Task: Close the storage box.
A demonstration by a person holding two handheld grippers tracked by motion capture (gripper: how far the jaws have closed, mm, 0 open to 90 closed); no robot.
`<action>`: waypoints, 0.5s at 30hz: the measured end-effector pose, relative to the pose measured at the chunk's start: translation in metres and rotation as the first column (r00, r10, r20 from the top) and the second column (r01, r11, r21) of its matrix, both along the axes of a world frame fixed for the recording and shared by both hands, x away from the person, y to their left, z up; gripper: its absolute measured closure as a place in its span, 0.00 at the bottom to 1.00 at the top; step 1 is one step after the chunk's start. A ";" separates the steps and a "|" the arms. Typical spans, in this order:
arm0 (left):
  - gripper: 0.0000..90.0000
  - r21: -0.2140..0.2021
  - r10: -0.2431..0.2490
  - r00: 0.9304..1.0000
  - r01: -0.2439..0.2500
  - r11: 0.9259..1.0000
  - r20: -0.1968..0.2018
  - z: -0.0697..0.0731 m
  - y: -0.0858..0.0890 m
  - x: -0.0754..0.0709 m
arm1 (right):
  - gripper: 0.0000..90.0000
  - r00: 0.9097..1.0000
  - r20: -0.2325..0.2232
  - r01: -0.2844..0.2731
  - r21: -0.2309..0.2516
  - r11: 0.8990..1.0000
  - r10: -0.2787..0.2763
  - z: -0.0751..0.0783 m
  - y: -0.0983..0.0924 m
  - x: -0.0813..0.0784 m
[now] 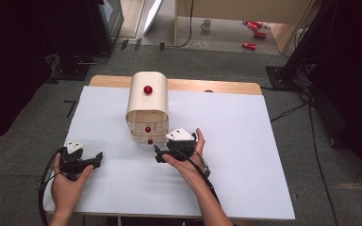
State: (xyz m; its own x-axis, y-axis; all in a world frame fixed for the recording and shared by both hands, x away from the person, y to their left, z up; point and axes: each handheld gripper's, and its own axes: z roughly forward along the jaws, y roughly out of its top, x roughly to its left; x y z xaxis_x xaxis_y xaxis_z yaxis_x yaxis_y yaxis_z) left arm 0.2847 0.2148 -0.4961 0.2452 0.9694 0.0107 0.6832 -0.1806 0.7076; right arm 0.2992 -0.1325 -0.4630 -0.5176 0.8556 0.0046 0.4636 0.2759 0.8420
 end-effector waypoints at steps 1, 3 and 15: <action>0.16 0.000 0.000 1.000 0.000 1.000 0.000 0.000 0.000 0.000 | 0.00 1.000 0.003 0.006 -0.001 1.000 -0.006 0.002 -0.005 -0.002; 0.16 0.000 0.000 1.000 0.000 1.000 0.000 0.000 0.000 0.000 | 0.00 1.000 0.006 0.017 -0.005 1.000 -0.017 0.004 -0.014 -0.005; 0.16 0.001 0.000 1.000 0.000 1.000 0.000 0.000 0.000 0.000 | 0.00 0.995 0.023 0.098 -0.003 0.995 -0.098 0.017 -0.081 -0.021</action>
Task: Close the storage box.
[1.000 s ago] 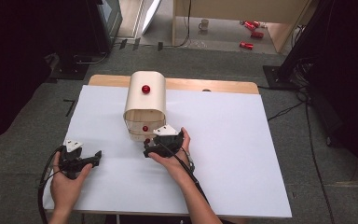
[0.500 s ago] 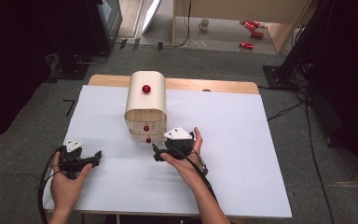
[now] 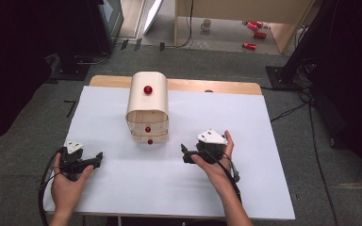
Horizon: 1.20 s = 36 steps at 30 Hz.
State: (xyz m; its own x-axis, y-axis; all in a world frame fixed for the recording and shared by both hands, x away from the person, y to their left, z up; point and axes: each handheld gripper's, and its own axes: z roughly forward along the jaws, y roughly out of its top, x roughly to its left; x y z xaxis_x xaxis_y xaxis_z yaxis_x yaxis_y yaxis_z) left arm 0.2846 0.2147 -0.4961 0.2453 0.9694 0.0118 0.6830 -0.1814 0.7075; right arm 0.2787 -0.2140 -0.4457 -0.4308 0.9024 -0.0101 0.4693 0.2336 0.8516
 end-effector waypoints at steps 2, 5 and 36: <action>0.16 0.000 0.000 1.000 0.000 1.000 0.000 0.000 0.000 0.000 | 0.00 1.000 -0.002 0.019 0.000 1.000 -0.019 -0.001 -0.011 -0.003; 0.16 0.001 0.000 1.000 0.000 1.000 0.000 0.000 0.000 0.000 | 0.00 0.999 -0.009 0.042 0.003 0.999 -0.042 -0.003 -0.027 -0.008; 0.16 0.003 -0.001 1.000 0.001 1.000 0.003 0.000 0.000 0.000 | 0.00 0.949 -0.063 0.309 -0.013 0.951 -0.309 -0.034 -0.165 -0.066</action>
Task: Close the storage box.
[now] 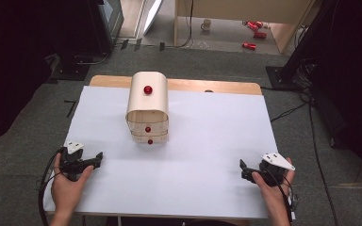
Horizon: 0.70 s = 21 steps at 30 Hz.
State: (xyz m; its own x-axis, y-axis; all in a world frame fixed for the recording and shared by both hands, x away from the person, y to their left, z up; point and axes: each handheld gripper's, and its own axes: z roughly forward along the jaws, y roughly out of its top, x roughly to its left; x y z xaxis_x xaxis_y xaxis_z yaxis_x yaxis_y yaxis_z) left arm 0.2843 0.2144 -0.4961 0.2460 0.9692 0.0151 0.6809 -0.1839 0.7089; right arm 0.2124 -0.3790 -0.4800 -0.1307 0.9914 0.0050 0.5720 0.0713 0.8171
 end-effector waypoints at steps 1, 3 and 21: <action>0.16 0.000 0.000 1.000 0.000 1.000 0.000 0.000 0.000 0.000 | 0.00 1.000 -0.005 0.007 0.000 1.000 -0.007 -0.002 -0.004 -0.003; 0.16 0.000 0.000 1.000 0.000 1.000 0.000 0.000 0.000 0.000 | 0.00 1.000 -0.012 0.021 -0.002 1.000 -0.021 -0.005 -0.010 -0.007; 0.16 0.000 0.000 1.000 0.000 1.000 0.000 0.000 0.000 0.000 | 0.00 0.986 -0.149 0.073 -0.014 0.997 -0.075 -0.025 -0.042 -0.027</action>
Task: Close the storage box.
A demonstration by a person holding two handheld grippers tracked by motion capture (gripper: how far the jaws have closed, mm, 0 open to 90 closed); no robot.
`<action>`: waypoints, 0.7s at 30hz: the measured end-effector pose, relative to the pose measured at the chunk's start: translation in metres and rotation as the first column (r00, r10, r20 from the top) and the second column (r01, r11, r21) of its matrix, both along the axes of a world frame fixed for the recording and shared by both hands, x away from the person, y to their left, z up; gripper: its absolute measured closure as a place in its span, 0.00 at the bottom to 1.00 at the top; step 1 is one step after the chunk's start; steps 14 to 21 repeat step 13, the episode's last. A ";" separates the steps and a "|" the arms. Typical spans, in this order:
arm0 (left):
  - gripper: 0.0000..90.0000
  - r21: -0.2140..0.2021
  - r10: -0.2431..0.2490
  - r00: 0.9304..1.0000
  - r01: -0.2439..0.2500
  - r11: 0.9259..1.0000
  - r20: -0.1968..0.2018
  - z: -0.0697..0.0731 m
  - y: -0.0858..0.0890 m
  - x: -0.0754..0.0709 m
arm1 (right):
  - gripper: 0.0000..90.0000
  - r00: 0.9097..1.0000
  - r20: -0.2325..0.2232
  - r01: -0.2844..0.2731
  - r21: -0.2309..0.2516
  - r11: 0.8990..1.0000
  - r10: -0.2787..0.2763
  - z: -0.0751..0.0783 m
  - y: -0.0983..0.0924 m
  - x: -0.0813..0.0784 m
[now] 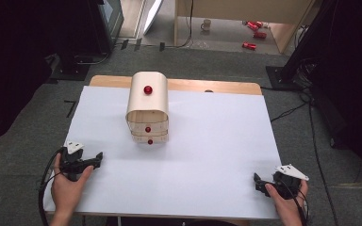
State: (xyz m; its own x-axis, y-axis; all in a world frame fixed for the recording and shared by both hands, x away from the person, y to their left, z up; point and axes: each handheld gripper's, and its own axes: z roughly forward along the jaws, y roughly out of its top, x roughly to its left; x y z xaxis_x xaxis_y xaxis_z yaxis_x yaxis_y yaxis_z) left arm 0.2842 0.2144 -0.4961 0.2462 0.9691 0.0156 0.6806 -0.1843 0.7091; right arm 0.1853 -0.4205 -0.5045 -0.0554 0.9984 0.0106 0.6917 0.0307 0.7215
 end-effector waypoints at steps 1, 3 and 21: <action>0.16 0.000 0.000 1.000 0.000 1.000 0.000 0.000 0.000 0.000 | 0.00 1.000 0.000 0.001 -0.002 1.000 -0.001 0.000 0.000 0.000; 0.16 0.000 0.000 1.000 0.000 1.000 0.000 0.000 0.000 0.000 | 0.00 1.000 0.000 0.001 0.000 1.000 -0.001 0.000 0.000 0.000; 0.16 0.000 0.000 1.000 0.000 1.000 -0.001 0.000 0.000 0.000 | 0.00 1.000 0.004 0.001 -0.004 1.000 -0.001 0.000 0.000 0.000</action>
